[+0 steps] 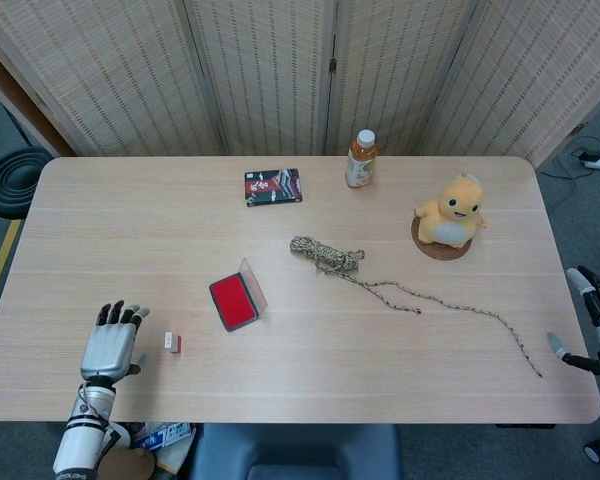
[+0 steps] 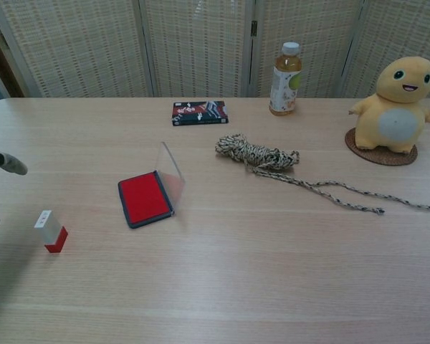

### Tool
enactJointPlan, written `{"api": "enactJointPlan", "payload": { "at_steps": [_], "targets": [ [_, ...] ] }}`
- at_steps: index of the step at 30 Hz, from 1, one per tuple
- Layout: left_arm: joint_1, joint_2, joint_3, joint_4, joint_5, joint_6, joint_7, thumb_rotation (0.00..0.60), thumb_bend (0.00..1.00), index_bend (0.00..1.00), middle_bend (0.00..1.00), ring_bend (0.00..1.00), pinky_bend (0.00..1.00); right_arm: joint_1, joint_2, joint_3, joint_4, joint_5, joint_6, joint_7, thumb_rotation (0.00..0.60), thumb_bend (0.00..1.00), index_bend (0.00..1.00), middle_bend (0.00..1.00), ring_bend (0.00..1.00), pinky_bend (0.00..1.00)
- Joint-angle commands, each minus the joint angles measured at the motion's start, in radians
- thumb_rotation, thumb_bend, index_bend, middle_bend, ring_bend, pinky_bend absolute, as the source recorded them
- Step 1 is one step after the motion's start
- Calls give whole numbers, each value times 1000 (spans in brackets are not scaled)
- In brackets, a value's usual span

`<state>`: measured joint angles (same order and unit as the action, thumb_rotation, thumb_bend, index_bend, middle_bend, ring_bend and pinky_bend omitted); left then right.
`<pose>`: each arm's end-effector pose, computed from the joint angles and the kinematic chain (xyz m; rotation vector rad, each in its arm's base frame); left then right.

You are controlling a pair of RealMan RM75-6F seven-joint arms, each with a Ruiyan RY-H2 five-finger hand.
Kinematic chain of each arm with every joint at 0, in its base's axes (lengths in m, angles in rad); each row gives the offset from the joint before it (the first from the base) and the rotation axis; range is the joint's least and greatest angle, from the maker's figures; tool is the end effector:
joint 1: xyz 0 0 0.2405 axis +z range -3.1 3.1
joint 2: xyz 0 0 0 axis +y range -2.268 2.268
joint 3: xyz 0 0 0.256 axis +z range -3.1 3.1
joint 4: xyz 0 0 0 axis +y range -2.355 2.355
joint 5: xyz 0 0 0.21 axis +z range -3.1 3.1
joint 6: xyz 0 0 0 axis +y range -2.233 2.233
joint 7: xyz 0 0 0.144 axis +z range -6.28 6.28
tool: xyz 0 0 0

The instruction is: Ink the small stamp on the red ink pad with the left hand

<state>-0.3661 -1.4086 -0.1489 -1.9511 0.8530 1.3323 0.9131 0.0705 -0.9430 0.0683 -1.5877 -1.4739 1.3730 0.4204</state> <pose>-0.2165 0.2361 0.0420 -1.5478 -1.0263 -0.4770 -0.3372 -0.1807 0.2117 1.2754 -1.1534 0.9927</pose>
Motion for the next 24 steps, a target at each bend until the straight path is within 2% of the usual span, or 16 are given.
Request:
{"api": "enactJointPlan", "payload": {
  "at_steps": [1, 7, 12, 24],
  "targets": [
    [-27, -40, -12, 2, -50, 40, 39, 600, 306, 174, 164, 0, 0, 2, 9, -6, 21, -18, 3, 37, 600, 310, 0, 0, 0, 0],
    [-58, -94, -37, -4, -155, 119, 102, 600, 306, 175, 165, 0, 0, 8, 17, -13, 41, -41, 1, 100, 600, 310, 0, 0, 0, 0],
    [-86, -146, -39, 15, -198, 147, 127, 600, 306, 176, 166, 0, 0, 7, 25, -16, 71, -56, 17, 171, 600, 310, 0, 0, 0, 0],
    [-123, -201, -36, 45, -239, 185, 132, 600, 307, 182, 174, 0, 0, -1, 27, -24, 99, -80, 57, 236, 600, 310, 0, 0, 0, 0]
  ]
}}
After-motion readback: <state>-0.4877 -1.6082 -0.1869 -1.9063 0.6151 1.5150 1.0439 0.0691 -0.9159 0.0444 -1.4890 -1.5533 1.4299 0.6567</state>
